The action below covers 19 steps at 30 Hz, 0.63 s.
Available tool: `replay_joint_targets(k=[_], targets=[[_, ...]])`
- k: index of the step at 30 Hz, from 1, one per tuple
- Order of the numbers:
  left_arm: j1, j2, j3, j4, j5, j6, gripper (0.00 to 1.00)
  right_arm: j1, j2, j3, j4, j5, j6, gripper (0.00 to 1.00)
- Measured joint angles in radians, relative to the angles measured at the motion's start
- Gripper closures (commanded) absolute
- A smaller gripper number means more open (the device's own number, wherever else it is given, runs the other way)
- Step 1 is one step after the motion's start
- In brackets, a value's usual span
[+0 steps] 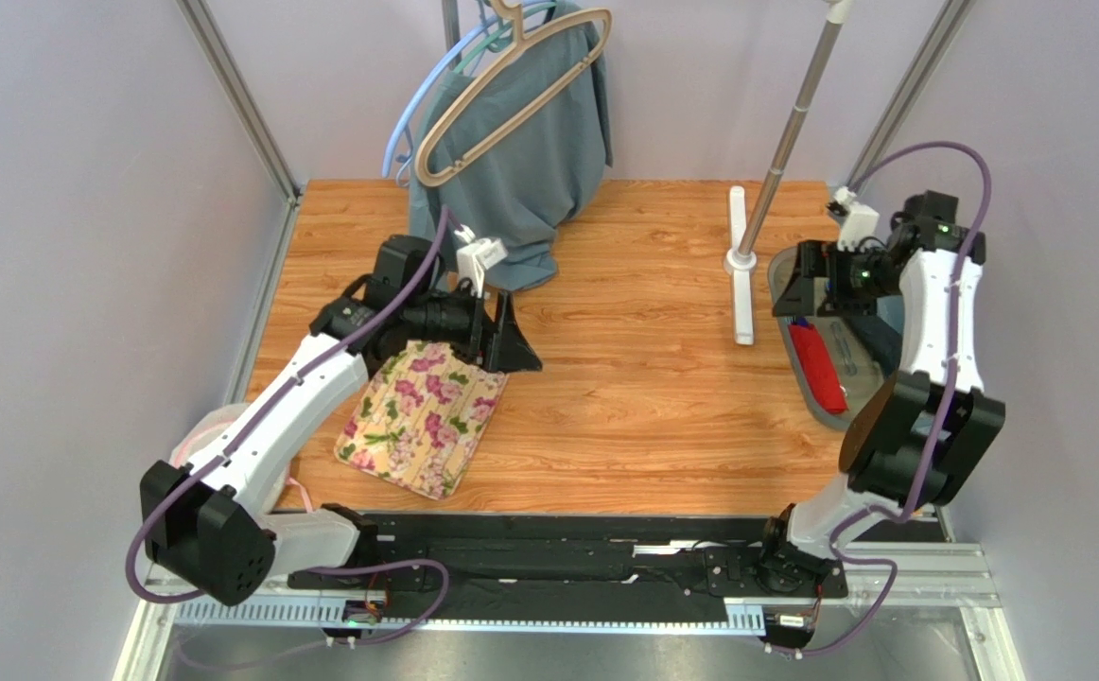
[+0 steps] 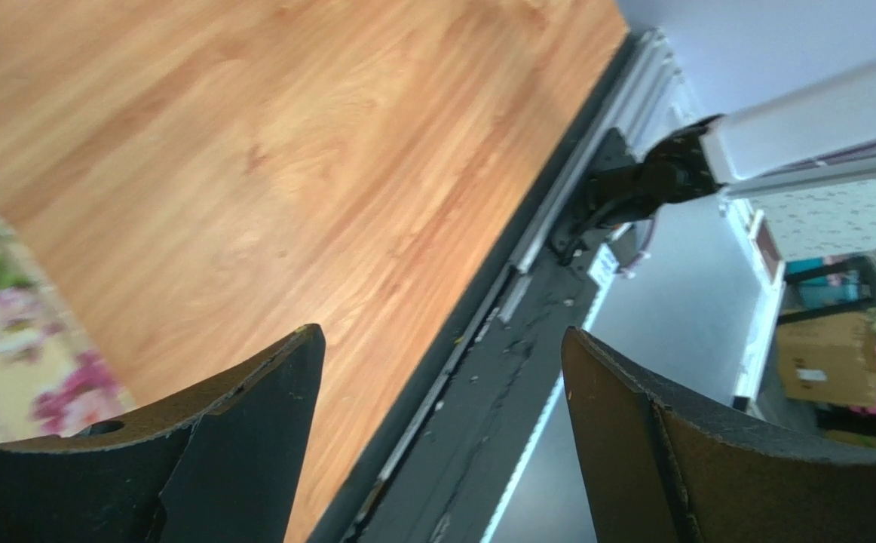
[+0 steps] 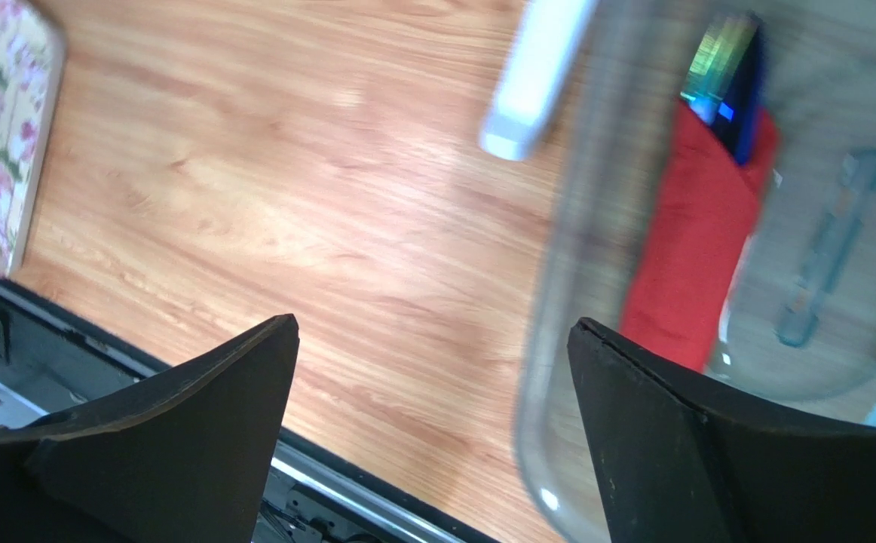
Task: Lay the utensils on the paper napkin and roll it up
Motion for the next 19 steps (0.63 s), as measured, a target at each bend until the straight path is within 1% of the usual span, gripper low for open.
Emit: replay_joint_targets(k=[3,5,7,9,11,15,17,19], targets=[[0.055,0.019,0.082,-0.135,-0.026,0.086,0.10,0.112,-0.137,-0.063,0.029,0.011,0.054,0.02],[0.075,0.015,0.127,-0.213,-0.064,0.145,0.04,0.198,-0.224,-0.117,0.059,0.031,0.101,0.02],[0.077,0.014,0.169,-0.293,-0.120,0.209,0.04,0.272,-0.290,-0.174,0.098,0.047,0.150,0.00],[0.077,0.012,0.188,-0.351,-0.186,0.263,0.04,0.359,-0.366,-0.269,0.164,0.074,0.211,0.00],[0.076,0.010,0.185,-0.399,-0.278,0.307,0.03,0.433,-0.425,-0.361,0.204,0.108,0.258,0.00],[0.080,-0.016,0.140,-0.436,-0.429,0.349,0.02,0.563,-0.503,-0.516,0.278,0.170,0.334,0.00],[0.087,-0.046,0.110,-0.451,-0.502,0.365,0.02,0.590,-0.543,-0.580,0.314,0.197,0.357,0.00],[0.097,-0.074,0.096,-0.462,-0.543,0.375,0.02,0.591,-0.587,-0.616,0.328,0.221,0.373,0.00]])
